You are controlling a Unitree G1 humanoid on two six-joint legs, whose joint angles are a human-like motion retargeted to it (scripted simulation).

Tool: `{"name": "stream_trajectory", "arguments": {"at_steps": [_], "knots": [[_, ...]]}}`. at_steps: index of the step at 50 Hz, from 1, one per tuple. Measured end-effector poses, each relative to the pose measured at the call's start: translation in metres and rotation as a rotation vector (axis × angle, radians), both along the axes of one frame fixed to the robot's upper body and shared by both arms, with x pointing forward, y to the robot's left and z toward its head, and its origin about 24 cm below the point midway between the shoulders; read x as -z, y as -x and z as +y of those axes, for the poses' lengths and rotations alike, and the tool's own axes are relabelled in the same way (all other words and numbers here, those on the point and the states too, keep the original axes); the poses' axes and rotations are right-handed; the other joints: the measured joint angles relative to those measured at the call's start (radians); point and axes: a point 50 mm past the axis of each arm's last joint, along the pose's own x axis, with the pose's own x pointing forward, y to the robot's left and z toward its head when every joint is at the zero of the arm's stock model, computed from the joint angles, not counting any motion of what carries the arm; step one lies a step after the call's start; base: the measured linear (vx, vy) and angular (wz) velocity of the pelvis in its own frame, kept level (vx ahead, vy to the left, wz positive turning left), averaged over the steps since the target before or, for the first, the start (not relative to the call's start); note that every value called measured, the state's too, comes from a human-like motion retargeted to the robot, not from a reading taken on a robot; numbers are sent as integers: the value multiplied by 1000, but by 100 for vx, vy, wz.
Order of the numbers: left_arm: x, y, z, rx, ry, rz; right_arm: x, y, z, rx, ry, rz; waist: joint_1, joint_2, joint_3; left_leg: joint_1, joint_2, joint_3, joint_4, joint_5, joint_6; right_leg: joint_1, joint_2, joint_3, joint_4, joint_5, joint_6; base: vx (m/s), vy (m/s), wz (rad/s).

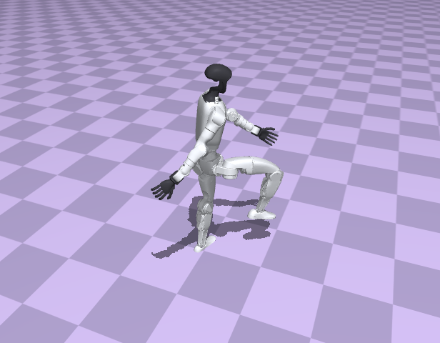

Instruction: Upper body actions

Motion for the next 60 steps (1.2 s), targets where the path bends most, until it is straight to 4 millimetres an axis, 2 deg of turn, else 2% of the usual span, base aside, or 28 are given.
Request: {"name": "stream_trajectory", "arguments": {"at_steps": [3, 7, 8, 10, 14, 18, 20, 23, 28, 30, 33, 34, 35, 36, 37, 38, 40, 42, 45, 48, 50, 52, 55, 58, 60], "knots": [[10, 6, 17, -22, -46, 34, 29, -48, -3, 6, -51, -208, -9, 0, -35, -12, -14, 33, -31, 10, -6, 122, 19, -48, -79, 34, 43, 0, 4, -55], [46, 32, 32, -42, -72, 153, 60, -130, -4, 19, -145, -552, 10, 25, -75, -24, -13, 89, -64, 18, -15, 333, 76, -94, -196, 65, 86, 1, 4, -80], [60, 44, 30, -38, -70, 204, 63, -144, -3, 7, -155, -606, 20, 37, -96, -29, -13, 100, -82, 26, -19, 390, 95, -106, -241, 75, 91, 2, -3, -87], [84, 66, 31, -13, -51, 297, 69, -188, -2, -37, -180, -733, 69, 29, -105, -17, -22, 154, -84, 16, -23, 512, 158, -80, -348, 101, 107, 4, -5, -106], [131, 122, 22, 82, 0, 513, 70, -239, -2, -219, -211, -834, 154, 40, -157, -22, -34, 203, -95, 9, -41, 771, 270, -80, -669, 144, 116, 9, -8, -79], [164, 180, 10, 149, 45, 699, 69, -267, -2, -396, -256, -851, 257, 14, -219, -42, -87, 234, -97, 4, -55, 1013, 333, -94, -1080, 206, 165, 13, -19, -46], [176, 209, 6, 168, 71, 780, 68, -279, -2, -453, -262, -852, 301, -19, -245, -57, -132, 257, -92, 6, -59, 1106, 346, -88, -1276, 110, 244, 8, -25, -34], [190, 251, 19, 170, 89, 896, 67, -293, 6, -507, -304, -859, 378, -49, -270, -56, -151, 318, -98, 4, -73, 1146, 349, -123, -1415, -24, 219, 8, -29, -63], [203, 335, 45, 154, 96, 1132, 67, -310, 16, -547, -350, -854, 449, -61, -291, -106, -126, 333, -37, 25, -99, 1130, 373, -52, -1484, -34, 177, 7, -33, -19], [203, 372, 50, 114, 144, 1222, 66, -316, 20, -580, -358, -837, 468, -60, -277, -130, -97, 351, 30, 76, -115, 1115, 358, -27, -1462, -29, 176, 6, -18, -52], [200, 421, 51, 113, 225, 1295, 65, -327, 32, -538, -354, -846, 477, -76, -271, -273, -4, 394, 315, 274, -115, 1104, 335, -14, -1464, -23, 165, -1, -13, -16], [198, 434, 52, 136, 229, 1311, 64, -337, 40, -487, -358, -895, 484, -80, -253, -354, 22, 362, 452, 347, -91, 1109, 331, -21, -1471, -17, 161, -15, -17, 32], [196, 446, 54, 162, 225, 1329, 62, -349, 48, -427, -366, -959, 494, -85, -230, -440, 41, 315, 594, 420, -57, 1119, 331, -29, -1480, -9, 156, -24, -24, 5], [192, 461, 55, 187, 222, 1369, 57, -367, 58, -360, -375, -1038, 523, -99, -208, -531, 38, 280, 733, 409, -56, 1127, 330, -22, -1491, 1, 147, -27, -28, -24], [188, 475, 57, 214, 225, 1412, 50, -386, 68, -302, -386, -1119, 559, -109, -188, -620, 62, 261, 875, 385, -56, 1130, 333, -14, -1497, 10, 136, -25, -32, -57], [183, 491, 58, 244, 237, 1462, 41, -408, 80, -264, -395, -1205, 605, -112, -171, -705, 138, 277, 1022, 337, -57, 1124, 345, -3, -1495, 15, 122, -17, -31, -73], [171, 523, 58, 313, 290, 1564, 16, -453, 99, -267, -428, -1377, 714, -121, -142, -875, 238, 291, 1257, 274, -11, 1111, 352, 31, -1480, 21, 100, -10, -29, -103], [158, 550, 57, 372, 372, 1646, -22, -501, 114, -381, -512, -1555, 822, -144, -108, -1034, 298, 316, 1400, 223, 34, 1097, 353, 90, -1464, 24, 79, -12, -26, -143], [140, 583, 36, 384, 536, 1718, -89, -556, 138, -616, -602, -1787, 908, -191, -41, -1185, 325, 420, 1462, 155, 107, 1104, 310, 166, -1438, 22, 62, -7, -7, -129], [128, 602, 3, 279, 694, 1698, -149, -587, 164, -835, -590, -1976, 924, -214, -18, -1305, 354, 502, 1467, 76, 156, 1103, 284, 208, -1401, 5, 50, 6, 10, -76], [124, 606, -15, 217, 779, 1659, -171, -595, 177, -967, -560, -2035, 912, -222, -26, -1358, 353, 537, 1460, 46, 166, 1092, 269, 220, -1371, -9, 48, 11, 13, -21], [125, 603, -22, 235, 816, 1637, -180, -598, 182, -1043, -516, -2055, 900, -223, -36, -1362, 348, 562, 1446, 41, 150, 1080, 262, 216, -1356, -18, 47, 1, 2, 14], [135, 589, -10, 303, 760, 1617, -171, -596, 177, -1039, -474, -2037, 895, -219, -56, -1295, 334, 564, 1432, 62, 116, 1079, 268, 191, -1370, -16, 44, 1, -9, 46], [149, 568, 8, 307, 651, 1587, -145, -586, 163, -944, -470, -1980, 869, -200, -106, -1213, 321, 496, 1432, 104, 65, 1068, 287, 144, -1401, -8, 49, -2, -6, 83], [158, 552, 16, 245, 600, 1550, -122, -575, 155, -873, -465, -1927, 838, -188, -141, -1130, 308, 444, 1402, 144, 26, 1065, 298, 113, -1420, -4, 55, 0, 3, 84]]}}
